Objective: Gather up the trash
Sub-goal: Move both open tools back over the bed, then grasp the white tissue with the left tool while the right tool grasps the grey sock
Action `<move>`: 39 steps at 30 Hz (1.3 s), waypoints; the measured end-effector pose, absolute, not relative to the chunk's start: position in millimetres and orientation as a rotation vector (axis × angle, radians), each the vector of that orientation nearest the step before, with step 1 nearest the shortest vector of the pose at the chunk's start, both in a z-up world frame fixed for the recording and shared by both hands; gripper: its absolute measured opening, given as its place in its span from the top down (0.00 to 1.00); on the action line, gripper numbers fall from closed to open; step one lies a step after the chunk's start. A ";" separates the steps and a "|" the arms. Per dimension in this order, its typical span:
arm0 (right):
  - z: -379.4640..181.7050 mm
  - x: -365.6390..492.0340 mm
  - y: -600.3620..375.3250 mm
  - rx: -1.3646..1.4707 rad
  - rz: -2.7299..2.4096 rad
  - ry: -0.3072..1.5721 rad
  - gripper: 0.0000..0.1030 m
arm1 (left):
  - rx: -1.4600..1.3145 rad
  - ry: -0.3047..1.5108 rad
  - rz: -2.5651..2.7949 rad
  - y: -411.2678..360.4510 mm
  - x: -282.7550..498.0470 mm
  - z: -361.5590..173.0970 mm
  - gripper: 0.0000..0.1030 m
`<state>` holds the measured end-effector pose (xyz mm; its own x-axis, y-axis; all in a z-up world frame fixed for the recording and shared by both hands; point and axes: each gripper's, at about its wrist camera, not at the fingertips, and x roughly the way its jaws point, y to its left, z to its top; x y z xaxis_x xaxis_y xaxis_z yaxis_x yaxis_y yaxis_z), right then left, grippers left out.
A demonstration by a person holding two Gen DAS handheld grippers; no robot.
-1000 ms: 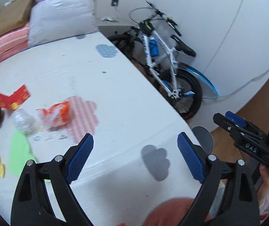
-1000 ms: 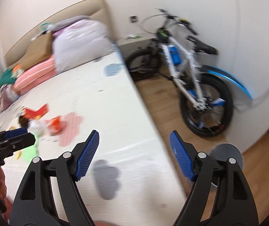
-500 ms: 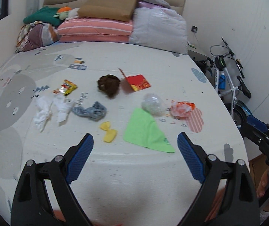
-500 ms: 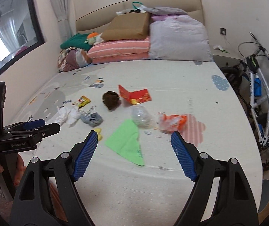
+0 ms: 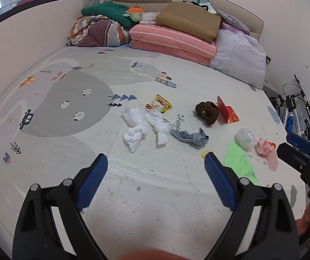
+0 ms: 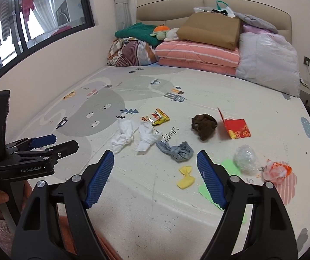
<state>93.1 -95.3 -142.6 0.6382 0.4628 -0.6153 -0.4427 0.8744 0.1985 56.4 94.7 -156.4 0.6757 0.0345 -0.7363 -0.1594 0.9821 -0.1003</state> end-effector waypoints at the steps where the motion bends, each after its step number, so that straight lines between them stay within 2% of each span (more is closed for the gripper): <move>1: -143.8 98.1 -84.8 0.022 0.526 0.711 0.26 | -0.154 0.819 0.116 101.4 57.7 -157.5 0.12; 12: -170.5 162.0 -15.8 -0.047 0.525 0.728 0.27 | -0.141 0.862 0.126 143.3 102.2 -194.0 0.12; 26: -280.2 245.2 -18.7 -0.046 0.398 0.882 0.27 | -0.123 0.967 0.051 143.4 188.9 -285.6 0.12; 34: -332.8 265.0 -20.0 -0.066 0.360 0.960 0.27 | -0.114 0.982 0.058 144.6 216.7 -318.8 0.12; 37: -345.4 268.6 -20.5 -0.083 0.345 0.978 0.27 | -0.056 0.968 0.074 137.6 220.2 -320.0 0.14; 39: -350.9 269.6 -20.9 -0.091 0.344 0.989 0.27 | -0.024 0.951 0.102 135.6 220.0 -319.8 0.32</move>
<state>269.6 -20.9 -350.9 0.5002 0.2427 -0.8312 -0.3247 0.9424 0.0798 220.0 135.6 -319.8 0.5767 0.0761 -0.8134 -0.0977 0.9949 0.0238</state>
